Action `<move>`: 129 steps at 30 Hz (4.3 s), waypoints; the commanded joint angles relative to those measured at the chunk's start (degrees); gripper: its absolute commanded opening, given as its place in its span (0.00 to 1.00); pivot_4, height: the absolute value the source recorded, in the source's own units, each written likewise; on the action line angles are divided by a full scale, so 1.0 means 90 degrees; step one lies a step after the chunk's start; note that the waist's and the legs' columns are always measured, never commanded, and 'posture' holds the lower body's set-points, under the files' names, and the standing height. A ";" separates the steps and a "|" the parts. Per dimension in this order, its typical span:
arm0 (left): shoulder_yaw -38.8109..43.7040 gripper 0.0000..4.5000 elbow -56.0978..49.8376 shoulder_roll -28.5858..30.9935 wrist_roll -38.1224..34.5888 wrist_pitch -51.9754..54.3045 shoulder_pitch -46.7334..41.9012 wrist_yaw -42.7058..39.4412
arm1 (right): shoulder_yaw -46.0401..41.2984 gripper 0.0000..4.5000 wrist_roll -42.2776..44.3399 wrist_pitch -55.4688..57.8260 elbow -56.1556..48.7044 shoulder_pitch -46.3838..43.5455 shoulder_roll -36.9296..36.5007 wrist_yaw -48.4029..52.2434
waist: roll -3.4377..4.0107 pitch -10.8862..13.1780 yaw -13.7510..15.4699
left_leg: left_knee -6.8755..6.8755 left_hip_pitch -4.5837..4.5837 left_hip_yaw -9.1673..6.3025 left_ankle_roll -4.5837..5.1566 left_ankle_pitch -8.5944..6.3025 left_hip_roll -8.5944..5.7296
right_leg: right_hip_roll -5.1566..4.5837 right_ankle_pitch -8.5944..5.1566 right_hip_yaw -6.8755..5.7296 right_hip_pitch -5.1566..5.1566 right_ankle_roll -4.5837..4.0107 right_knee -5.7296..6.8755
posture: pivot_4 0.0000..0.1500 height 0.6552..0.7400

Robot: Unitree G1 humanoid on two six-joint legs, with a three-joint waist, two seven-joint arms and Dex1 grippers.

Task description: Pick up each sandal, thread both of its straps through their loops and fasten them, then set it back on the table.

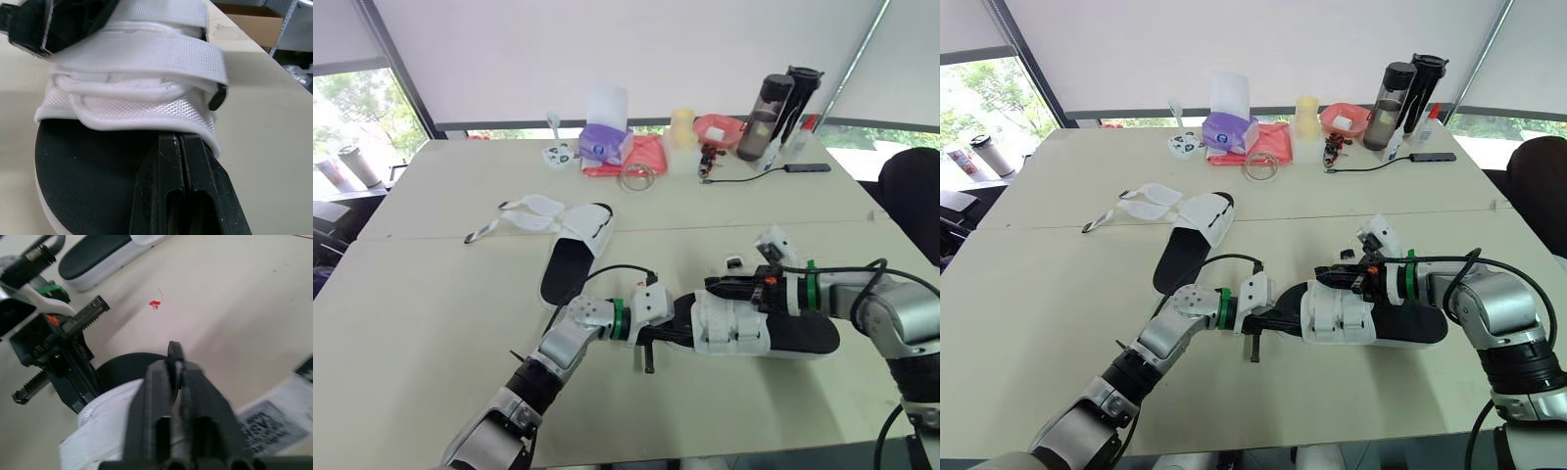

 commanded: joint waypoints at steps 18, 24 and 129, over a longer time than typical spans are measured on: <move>0.0121 0.00 0.0130 0.0185 0.0181 0.0089 0.0025 0.0071 | -0.3110 0.99 0.2516 0.1882 -0.0696 0.0741 0.0022 -0.0498 | -0.0001 0.0001 0.0020 | -0.0003 -0.0003 -0.0001 0.0001 0.0000 0.0000 | -0.0003 0.0000 0.0001 -0.0002 -0.0001 -0.0003 | 1.00 1.00; 0.0394 0.00 -0.0393 0.0263 -0.0174 0.0466 0.0192 0.0084 | -0.3402 0.99 0.2603 0.1968 -0.1239 0.2372 -0.0291 -0.0337 | 0.0026 -0.0006 -0.0097 | -0.0021 -0.0006 0.0021 0.0004 -0.0001 0.0000 | -0.0009 0.0000 0.0012 -0.0020 0.0001 -0.0003 | 1.00 1.00; 0.3134 0.00 -0.4368 0.1142 -0.1684 0.2741 0.2216 0.3004 | -0.4677 0.99 0.6573 0.0467 -0.3002 0.5915 0.0464 -0.3225 | 0.0050 0.0057 -0.0181 | -0.0026 -0.0010 0.0031 -0.0044 0.0040 0.0024 | 0.0010 -0.0023 0.0026 -0.0080 0.0003 0.0090 | 1.00 1.00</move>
